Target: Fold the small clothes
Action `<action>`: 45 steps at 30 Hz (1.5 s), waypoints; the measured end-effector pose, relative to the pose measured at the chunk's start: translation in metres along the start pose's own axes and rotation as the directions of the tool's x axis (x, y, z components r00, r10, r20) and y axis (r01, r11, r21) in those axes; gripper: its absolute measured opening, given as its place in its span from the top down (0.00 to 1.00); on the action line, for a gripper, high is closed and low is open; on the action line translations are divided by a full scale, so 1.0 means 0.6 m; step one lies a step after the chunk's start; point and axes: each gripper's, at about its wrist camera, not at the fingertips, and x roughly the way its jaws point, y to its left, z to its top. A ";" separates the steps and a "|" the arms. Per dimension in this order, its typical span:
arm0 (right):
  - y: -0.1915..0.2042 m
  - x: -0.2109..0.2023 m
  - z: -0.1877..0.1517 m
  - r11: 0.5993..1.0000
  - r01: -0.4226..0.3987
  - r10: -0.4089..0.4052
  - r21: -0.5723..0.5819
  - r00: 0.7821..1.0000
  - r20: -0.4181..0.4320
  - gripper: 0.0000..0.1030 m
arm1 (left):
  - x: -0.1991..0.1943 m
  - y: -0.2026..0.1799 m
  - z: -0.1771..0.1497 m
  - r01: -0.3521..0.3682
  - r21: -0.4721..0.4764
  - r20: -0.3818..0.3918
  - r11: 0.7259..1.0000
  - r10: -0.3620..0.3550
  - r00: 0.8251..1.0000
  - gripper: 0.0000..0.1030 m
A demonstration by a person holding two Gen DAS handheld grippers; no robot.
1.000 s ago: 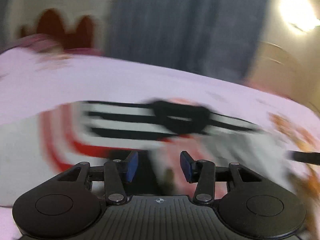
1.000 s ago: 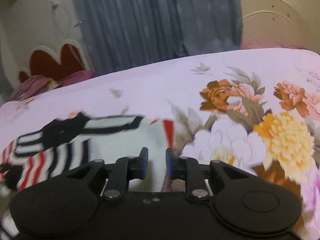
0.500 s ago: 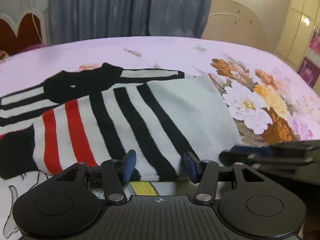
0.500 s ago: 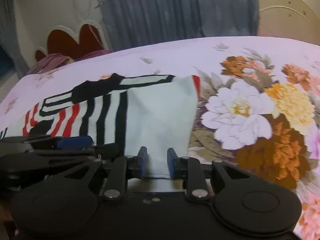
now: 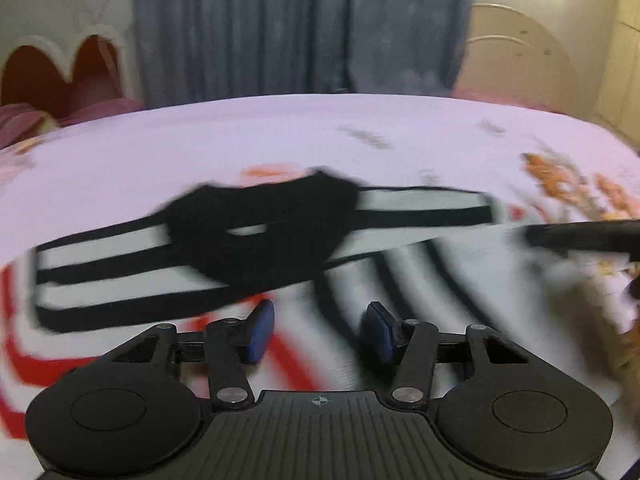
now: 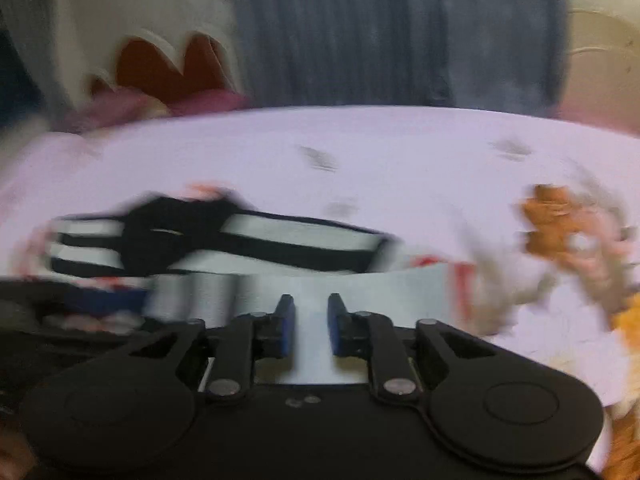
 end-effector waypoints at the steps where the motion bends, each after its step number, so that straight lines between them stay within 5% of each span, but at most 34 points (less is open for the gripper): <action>1: -0.039 0.004 0.001 0.996 0.011 -0.010 0.087 1.000 -0.012 1.00 | -0.002 0.014 -0.005 -0.008 -0.012 0.000 1.000 0.008 1.000 0.50; 4: -0.037 0.002 0.001 1.000 -0.002 0.002 0.028 1.000 -0.022 1.00 | -0.005 0.010 0.000 -0.020 -0.033 0.000 0.999 0.020 1.000 0.49; 6: -0.009 -0.012 -0.001 1.000 -0.008 0.008 -0.011 1.000 -0.012 0.76 | -0.024 -0.017 0.003 0.001 -0.016 0.036 1.000 0.000 0.999 0.49; 9: 0.025 -0.060 -0.018 0.998 -0.046 0.048 -0.041 0.998 0.048 0.56 | -0.052 -0.070 -0.007 0.060 0.044 0.074 0.997 -0.063 0.995 0.49; 12: 0.053 -0.067 -0.056 0.996 -0.043 0.043 -0.078 0.999 -0.004 0.67 | -0.035 -0.097 -0.036 0.065 0.058 -0.004 0.996 -0.065 0.998 0.49; 16: 0.060 -0.084 -0.079 0.994 -0.001 0.001 -0.110 1.000 -0.003 0.67 | -0.075 -0.066 -0.054 0.104 -0.060 0.075 0.993 -0.099 0.992 0.49; 18: 0.062 -0.124 -0.087 0.995 -0.018 0.023 -0.098 0.998 0.050 0.68 | -0.100 -0.041 -0.067 0.065 -0.085 0.120 0.994 -0.054 0.991 0.49; 21: 0.066 -0.137 -0.120 0.994 -0.010 0.012 -0.112 1.000 0.014 0.67 | -0.083 -0.014 -0.098 0.008 -0.091 0.019 0.996 -0.006 1.000 0.50; 23: 0.077 -0.126 -0.144 0.985 0.025 -0.024 -0.169 1.000 0.012 0.66 | -0.091 -0.009 -0.103 0.019 -0.070 0.033 0.997 -0.016 0.999 0.49; 27: 0.086 -0.140 -0.114 0.992 -0.013 0.016 -0.122 1.000 0.025 0.66 | -0.117 0.001 -0.092 -0.011 -0.078 0.100 0.997 0.019 0.995 0.49; 30: 0.109 -0.124 -0.104 0.989 -0.049 0.050 -0.141 0.999 0.004 0.65 | -0.086 0.026 -0.088 -0.073 -0.084 0.012 0.994 0.074 0.997 0.49; 32: 0.119 -0.090 -0.106 0.989 -0.068 0.057 -0.133 0.995 -0.081 0.64 | -0.088 0.047 -0.085 -0.051 -0.114 0.021 0.992 0.054 0.998 0.49; 34: 0.124 -0.098 -0.102 0.990 -0.054 0.047 -0.129 0.997 -0.058 0.63 | -0.117 0.068 -0.087 -0.038 -0.152 0.080 0.988 0.050 0.996 0.49; 39: 0.118 -0.102 -0.104 0.995 -0.050 0.047 -0.082 0.998 -0.038 0.63 | -0.137 0.133 -0.117 -0.077 -0.316 0.045 0.946 0.096 0.994 0.49; 42: 0.124 -0.092 -0.106 0.995 -0.039 0.034 -0.095 0.998 -0.048 0.61 | -0.106 0.168 -0.120 -0.041 -0.419 0.013 0.907 0.051 0.999 0.50; 43: 0.128 -0.091 -0.107 0.994 -0.035 0.031 -0.099 0.998 -0.049 0.61 | -0.100 0.182 -0.115 -0.004 -0.453 0.040 0.892 0.024 0.999 0.62; 44: 0.129 -0.090 -0.106 0.994 -0.033 0.028 -0.103 0.998 -0.050 0.61 | -0.097 0.189 -0.108 0.008 -0.461 0.058 0.887 0.021 0.998 0.85; 45: 0.130 -0.091 -0.106 0.994 -0.030 0.025 -0.105 0.998 -0.051 0.61 | -0.095 0.194 -0.100 0.010 -0.440 0.077 0.898 0.027 0.997 0.92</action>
